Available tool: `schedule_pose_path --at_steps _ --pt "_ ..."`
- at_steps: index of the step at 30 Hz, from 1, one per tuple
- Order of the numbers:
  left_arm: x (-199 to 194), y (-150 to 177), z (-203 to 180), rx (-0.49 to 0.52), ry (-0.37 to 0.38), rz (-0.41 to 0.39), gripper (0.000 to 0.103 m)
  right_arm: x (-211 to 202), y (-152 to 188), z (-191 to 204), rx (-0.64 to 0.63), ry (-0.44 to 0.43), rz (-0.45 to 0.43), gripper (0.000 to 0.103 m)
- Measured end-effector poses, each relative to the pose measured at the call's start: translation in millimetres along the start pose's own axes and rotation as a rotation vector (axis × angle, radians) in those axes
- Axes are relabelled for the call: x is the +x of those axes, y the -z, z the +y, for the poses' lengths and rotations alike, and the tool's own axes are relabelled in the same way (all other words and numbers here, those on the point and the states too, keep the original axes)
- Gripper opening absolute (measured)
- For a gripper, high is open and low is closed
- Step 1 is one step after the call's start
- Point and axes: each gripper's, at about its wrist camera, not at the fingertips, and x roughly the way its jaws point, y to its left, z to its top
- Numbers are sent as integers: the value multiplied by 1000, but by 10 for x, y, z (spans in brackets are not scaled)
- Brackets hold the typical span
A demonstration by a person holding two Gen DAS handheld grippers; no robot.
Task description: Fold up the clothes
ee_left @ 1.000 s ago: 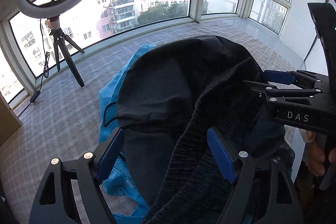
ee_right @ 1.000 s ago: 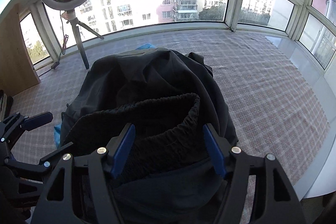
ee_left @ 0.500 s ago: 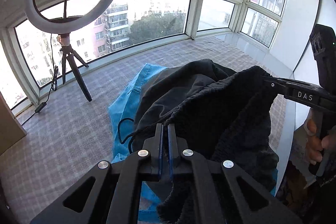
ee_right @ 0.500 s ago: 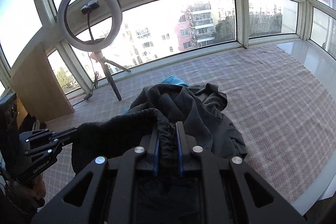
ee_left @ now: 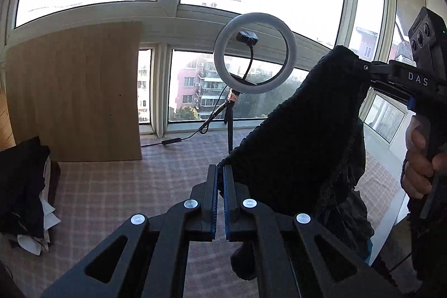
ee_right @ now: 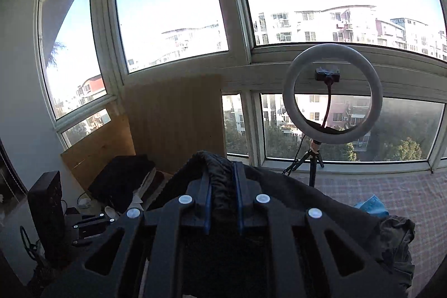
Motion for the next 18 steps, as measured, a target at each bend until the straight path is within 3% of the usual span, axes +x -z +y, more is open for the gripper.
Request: schedule_pose_path --at_steps 4,10,15,18 --pt "-533 378 575 -115 -141 -32 3 645 -134 879 -101 -176 65 13" --pt "-1276 882 1389 -302 -345 -74 3 1193 61 2124 -222 -368 135 12" --pt "-1810 944 1872 -372 -445 -112 3 1402 97 2920 -289 -420 161 10" --pt "-2144 596 2091 -350 -511 -137 3 1488 -148 3327 -297 -433 144 9"
